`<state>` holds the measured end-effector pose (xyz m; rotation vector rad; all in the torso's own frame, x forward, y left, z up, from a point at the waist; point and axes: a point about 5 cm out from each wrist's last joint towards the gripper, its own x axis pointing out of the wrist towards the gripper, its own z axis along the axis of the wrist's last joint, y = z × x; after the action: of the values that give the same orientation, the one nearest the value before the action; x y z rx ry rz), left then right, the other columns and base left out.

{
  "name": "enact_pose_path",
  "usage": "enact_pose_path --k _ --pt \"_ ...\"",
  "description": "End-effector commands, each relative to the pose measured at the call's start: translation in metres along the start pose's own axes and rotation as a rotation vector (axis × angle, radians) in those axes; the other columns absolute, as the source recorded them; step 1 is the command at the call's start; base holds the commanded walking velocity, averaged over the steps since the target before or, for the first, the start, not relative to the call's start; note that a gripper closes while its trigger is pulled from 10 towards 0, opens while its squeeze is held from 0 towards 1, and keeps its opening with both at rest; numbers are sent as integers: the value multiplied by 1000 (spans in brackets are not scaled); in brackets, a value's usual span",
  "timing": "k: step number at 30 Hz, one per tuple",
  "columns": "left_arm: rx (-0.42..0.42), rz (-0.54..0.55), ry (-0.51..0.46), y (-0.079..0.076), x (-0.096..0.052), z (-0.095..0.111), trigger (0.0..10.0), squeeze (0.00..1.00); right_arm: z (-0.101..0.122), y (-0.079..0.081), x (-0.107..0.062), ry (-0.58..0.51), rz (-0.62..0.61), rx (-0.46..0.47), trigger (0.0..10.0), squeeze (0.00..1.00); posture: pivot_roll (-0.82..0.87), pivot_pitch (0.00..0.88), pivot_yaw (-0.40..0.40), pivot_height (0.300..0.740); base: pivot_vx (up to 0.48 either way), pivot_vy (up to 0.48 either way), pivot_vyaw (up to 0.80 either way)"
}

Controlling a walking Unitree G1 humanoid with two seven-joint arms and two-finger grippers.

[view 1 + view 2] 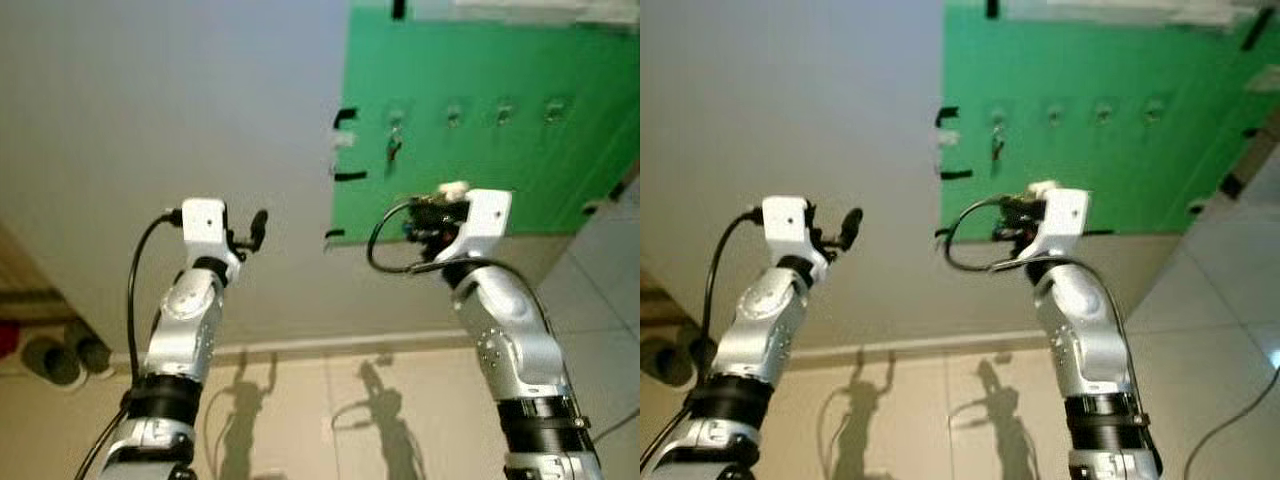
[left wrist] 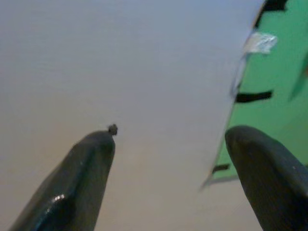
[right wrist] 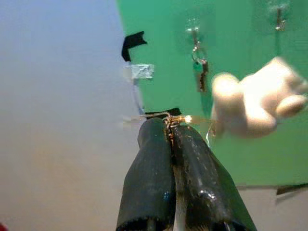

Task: Hang keys on a hook

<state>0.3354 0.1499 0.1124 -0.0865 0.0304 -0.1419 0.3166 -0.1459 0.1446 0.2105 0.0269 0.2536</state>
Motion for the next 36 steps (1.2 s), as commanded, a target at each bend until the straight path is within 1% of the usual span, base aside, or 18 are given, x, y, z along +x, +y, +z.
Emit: enact_pose_path --k 1,5,6,8,10,15,21,23,24,25,26,28,29,30,31,33,35,36 --pt "-5 -30 -7 -11 2 2 10000 0 1 -8 -2 7 -25 -9 0 0 -14 0 36 740 0 -337 0" --pt "-9 -9 4 -9 2 2 10000 0 1 -5 0 16 -6 -18 0 0 -15 0 31 740 130 -401 0" --pt "-22 -2 2 -8 3 2 10000 0 1 -4 1 21 3 -26 0 0 -17 0 31 740 289 -379 0" --pt "-30 27 5 -5 4 2 10000 0 2 -2 4 37 29 -53 0 0 -19 0 20 740 309 -364 0" --pt "-42 64 14 -2 5 1 10000 0 8 -4 8 51 52 -97 0 0 -23 0 11 740 319 -354 0" --pt "-35 74 29 -2 3 -3 10000 0 13 -11 9 55 37 -121 0 0 -22 0 0 740 324 -351 0" --pt "-26 66 44 -3 4 -4 10000 0 14 -9 9 60 56 -131 0 0 -23 0 7 740 324 -351 0" --pt "-17 55 46 -3 4 -3 10000 0 17 -9 9 62 70 -147 0 0 -24 0 10 740 322 -352 0" --pt "-12 44 48 -4 6 -2 10000 0 21 -10 9 72 106 -172 0 0 -25 0 11 740 345 0 0" --pt "-12 44 48 -4 6 -2 10000 0 21 -10 9 72 106 -172 0 0 -25 0 11 740 345 0 0" --pt "-5 38 44 -5 6 -1 10000 0 24 -11 9 78 129 -194 0 0 -29 0 11 740 0 0 0" --pt "6 38 40 -7 8 0 10000 0 29 -17 8 94 151 -229 0 0 -34 0 0 740 0 0 0" --pt "4 40 41 -7 8 0 10000 0 31 -20 8 94 147 -228 0 0 -35 0 -4 740 0 0 0" --pt "17 38 46 -8 8 0 10000 0 34 -24 9 83 120 -187 0 0 -33 0 -8 740 0 0 0" --pt "29 34 43 -8 7 0 10000 0 35 -26 10 77 102 -173 0 0 -32 0 -10 740 0 0 0" --pt "49 22 33 -10 6 2 10000 0 35 -30 10 68 65 -159 0 0 -30 0 -15 740 0 0 0" --pt "60 8 28 -13 5 3 10000 0 32 -31 10 71 42 -140 0 0 -28 0 -22 740 0 0 0" --pt "75 -12 25 -15 3 3 10000 0 26 -28 10 83 40 -130 0 0 -27 0 -27 740 0 0 0"
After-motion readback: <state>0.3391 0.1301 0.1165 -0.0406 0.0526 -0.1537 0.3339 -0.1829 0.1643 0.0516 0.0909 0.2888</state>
